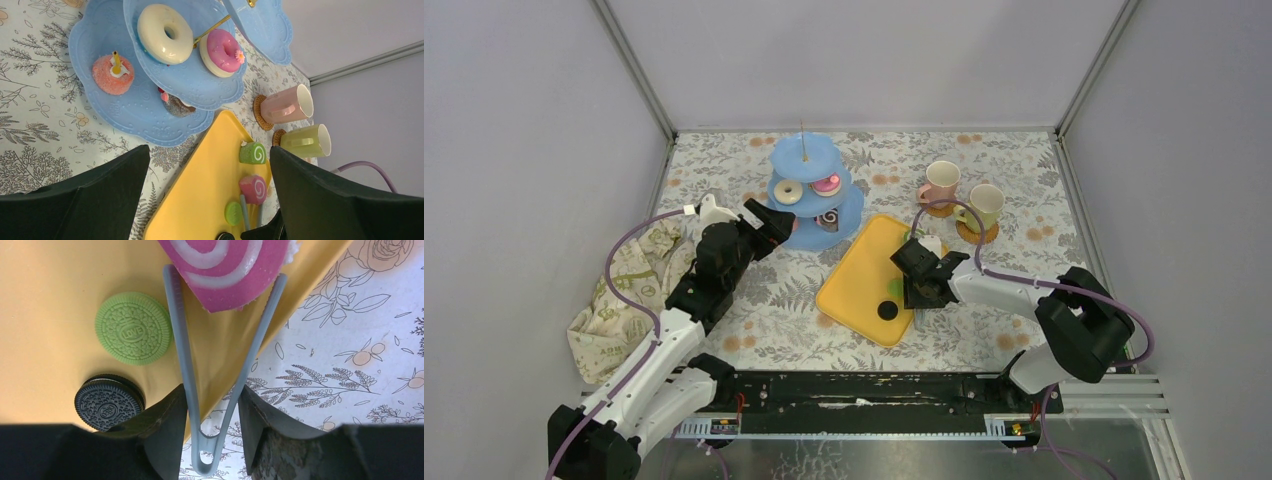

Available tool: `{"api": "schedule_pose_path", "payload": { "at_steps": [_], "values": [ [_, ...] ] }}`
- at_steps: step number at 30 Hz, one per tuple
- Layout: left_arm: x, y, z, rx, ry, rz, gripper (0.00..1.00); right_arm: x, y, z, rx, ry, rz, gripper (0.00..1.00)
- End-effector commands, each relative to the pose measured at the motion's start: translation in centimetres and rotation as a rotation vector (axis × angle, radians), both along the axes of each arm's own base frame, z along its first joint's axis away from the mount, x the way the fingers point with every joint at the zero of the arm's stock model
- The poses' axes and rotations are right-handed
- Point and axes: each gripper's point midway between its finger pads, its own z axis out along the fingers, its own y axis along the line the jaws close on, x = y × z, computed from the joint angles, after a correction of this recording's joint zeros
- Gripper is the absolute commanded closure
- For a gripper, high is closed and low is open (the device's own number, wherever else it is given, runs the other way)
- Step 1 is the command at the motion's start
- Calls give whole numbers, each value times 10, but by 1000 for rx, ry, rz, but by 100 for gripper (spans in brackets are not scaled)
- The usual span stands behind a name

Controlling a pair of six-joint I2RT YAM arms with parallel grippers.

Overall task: Serve the afternoon tea
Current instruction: Pick up the desert from the tray.

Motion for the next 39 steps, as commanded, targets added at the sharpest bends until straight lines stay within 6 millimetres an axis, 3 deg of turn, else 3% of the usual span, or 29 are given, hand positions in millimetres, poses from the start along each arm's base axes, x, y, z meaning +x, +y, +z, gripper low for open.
{"api": "schedule_pose_path", "payload": {
  "at_steps": [1,26,33,39],
  "values": [
    [3,-1,9,-22,-46,1,3,8,-3,3,-34,-37,-21,52],
    [5,-1,9,-12,-45,1,3,32,-1,9,-7,-44,-16,52],
    [5,0,7,-12,-39,3,3,33,0,12,11,-49,4,69],
    [5,0,8,-12,-44,5,3,29,1,15,35,-48,11,77]
  ]
}}
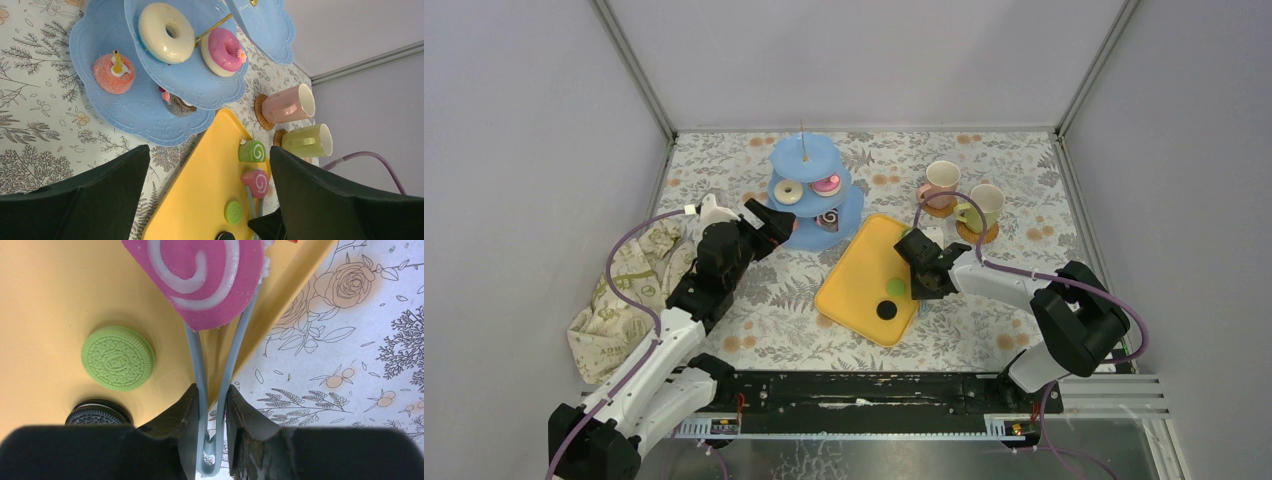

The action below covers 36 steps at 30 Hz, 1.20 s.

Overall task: Serve the afternoon tea
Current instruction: Pick up the desert from the tray.

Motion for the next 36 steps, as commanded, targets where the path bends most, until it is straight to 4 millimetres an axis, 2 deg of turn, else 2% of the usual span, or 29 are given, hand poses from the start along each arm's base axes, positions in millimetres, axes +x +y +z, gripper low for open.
{"api": "schedule_pose_path", "payload": {
  "at_steps": [1,6,21,36],
  "values": [
    [4,1,10,-15,-50,6,3,6,12,13,67,-31,22,79],
    [3,2,13,-14,-57,9,3,4,10,18,77,-39,19,83],
    [3,3,15,-9,-62,16,3,-5,3,25,90,-45,17,85],
    [3,3,14,-8,-60,17,3,-4,14,48,143,-78,35,87]
  ]
}}
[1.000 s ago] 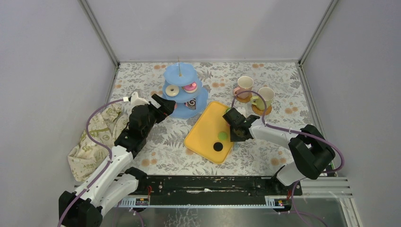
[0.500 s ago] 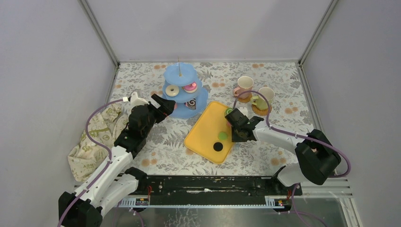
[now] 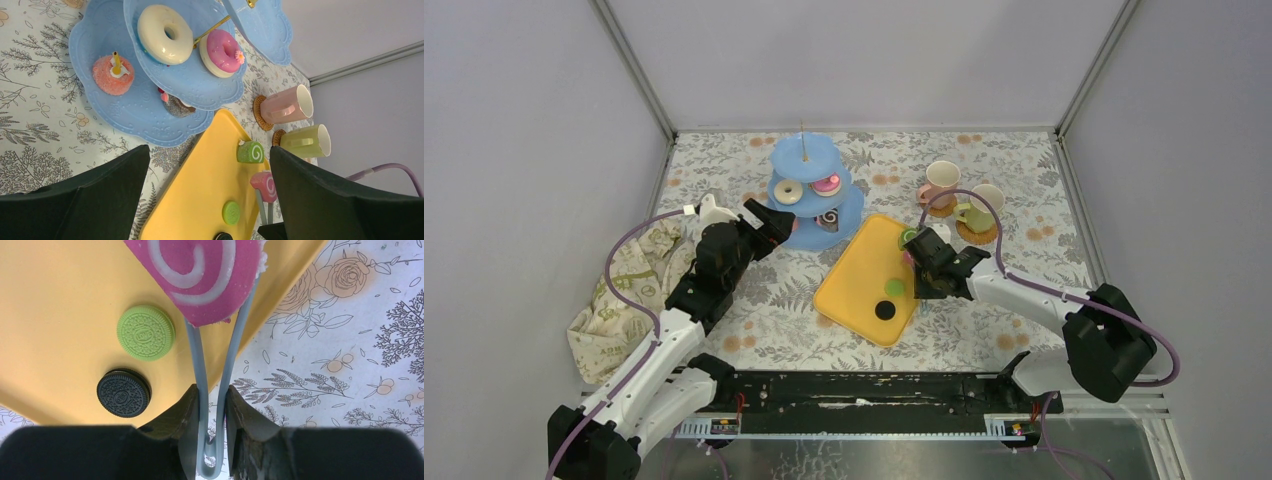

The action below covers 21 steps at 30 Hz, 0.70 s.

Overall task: Serve the afternoon tea
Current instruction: Pick up the desert from the tray, then place the desert on the desert table.

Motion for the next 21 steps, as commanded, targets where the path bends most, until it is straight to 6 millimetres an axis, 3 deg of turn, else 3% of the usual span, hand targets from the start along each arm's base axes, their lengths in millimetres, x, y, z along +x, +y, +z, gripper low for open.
{"api": "schedule_pose_path", "payload": {
  "at_steps": [1,13,21],
  "values": [
    [4,3,12,-6,-53,15,3,4,10,21,39,-33,14,87],
    [4,3,11,-5,-50,15,3,20,39,45,57,-75,68,87],
    [5,3,11,-4,-49,17,3,42,62,57,62,-94,97,87]
  ]
}}
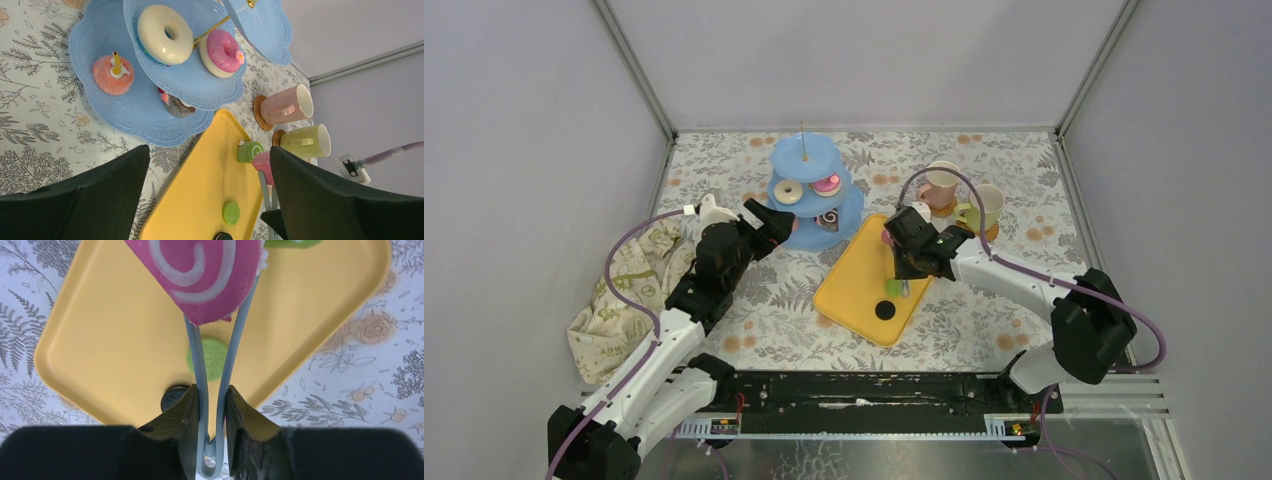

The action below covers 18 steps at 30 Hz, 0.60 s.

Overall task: Serve the afternoon tea
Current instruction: Place the desert on the desert table.

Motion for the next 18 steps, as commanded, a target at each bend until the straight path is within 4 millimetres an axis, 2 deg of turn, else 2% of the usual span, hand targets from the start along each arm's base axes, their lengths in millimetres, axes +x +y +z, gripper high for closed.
{"api": "schedule_pose_path", "payload": {
  "at_steps": [1,9,18],
  "values": [
    [4,3,11,-5,-49,14,3,20,24,20,21,-43,44,87],
    [4,2,10,-4,-47,12,3,44,47,21,11,-43,79,87],
    [4,3,12,-3,-52,13,3,72,69,8,-7,-21,117,87]
  ]
}}
